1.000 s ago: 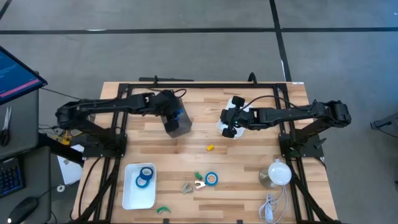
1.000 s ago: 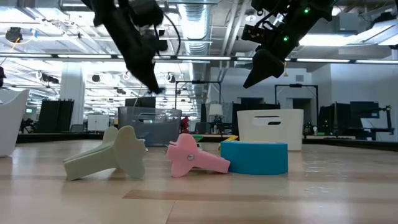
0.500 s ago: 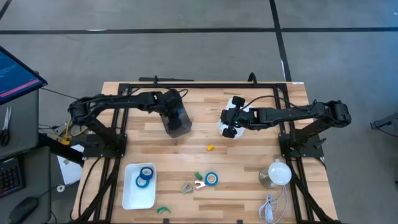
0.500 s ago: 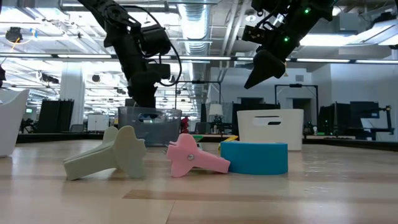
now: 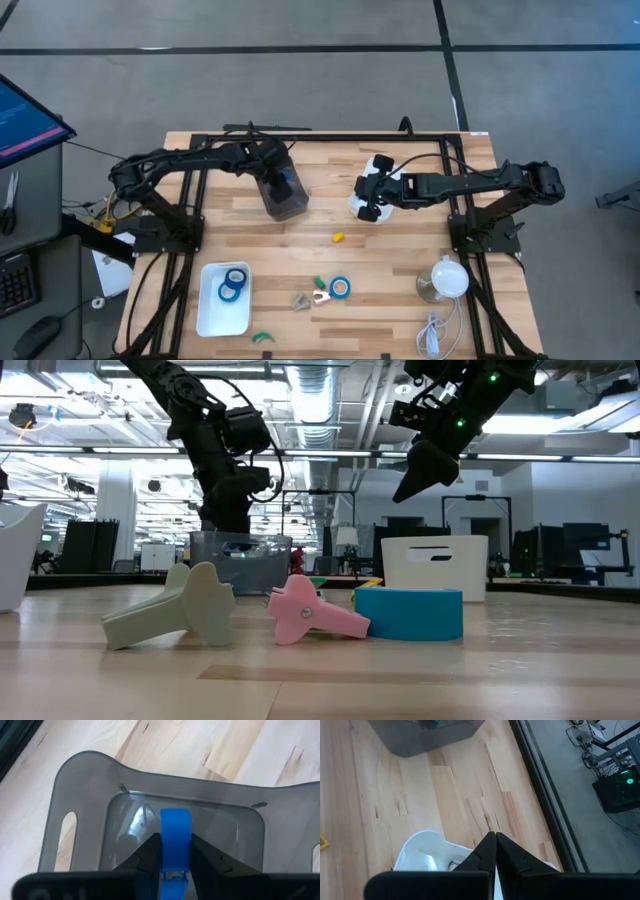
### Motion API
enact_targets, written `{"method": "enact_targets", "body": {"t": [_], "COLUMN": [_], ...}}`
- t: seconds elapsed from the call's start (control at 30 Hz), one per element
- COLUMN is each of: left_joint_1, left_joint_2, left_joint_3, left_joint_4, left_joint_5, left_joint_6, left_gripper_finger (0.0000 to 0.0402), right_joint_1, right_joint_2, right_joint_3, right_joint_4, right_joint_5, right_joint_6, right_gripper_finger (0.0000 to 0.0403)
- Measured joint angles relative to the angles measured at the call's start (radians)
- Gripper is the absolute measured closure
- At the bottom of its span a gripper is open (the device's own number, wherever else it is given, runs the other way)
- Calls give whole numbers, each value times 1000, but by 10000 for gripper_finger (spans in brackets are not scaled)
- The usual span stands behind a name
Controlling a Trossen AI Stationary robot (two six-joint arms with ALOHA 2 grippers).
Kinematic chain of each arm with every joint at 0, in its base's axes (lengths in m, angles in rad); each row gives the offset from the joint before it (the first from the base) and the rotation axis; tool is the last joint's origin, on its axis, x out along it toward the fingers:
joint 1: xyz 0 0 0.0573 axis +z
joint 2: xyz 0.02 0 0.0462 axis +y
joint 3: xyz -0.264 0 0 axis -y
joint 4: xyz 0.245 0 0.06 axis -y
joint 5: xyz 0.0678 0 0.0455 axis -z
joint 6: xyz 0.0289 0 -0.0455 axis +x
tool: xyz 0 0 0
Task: Pick and place Stapler, Stapler remover, tape
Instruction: Put the blue stapler into the black bin, then put the green stapler into the black bin
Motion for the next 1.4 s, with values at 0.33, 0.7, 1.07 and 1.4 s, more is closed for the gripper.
{"method": "enact_targets", "body": {"t": [0.33, 0.7, 1.07, 1.4], "left_joint_1": [0, -69, -345, -553], "left_joint_2": [0, 0, -25, -205], "left_joint_3": [0, 0, 0, 0], "left_joint_4": [13, 43, 50, 81], "left_joint_5": [-9, -11, -133, -195], "left_joint_6": [1, 29, 35, -1], "left_gripper_finger": [277, 368, 399, 399], "right_joint_1": [1, 3, 65, 196], "right_joint_2": [0, -2, -10, -10], "right_joint_3": [0, 0, 0, 0], "right_joint_4": [0, -19, -48, -47], "right_joint_5": [0, 0, -1, 0], "right_joint_6": [0, -3, 0, 7], "right_gripper_finger": [403, 403, 403, 403]}}
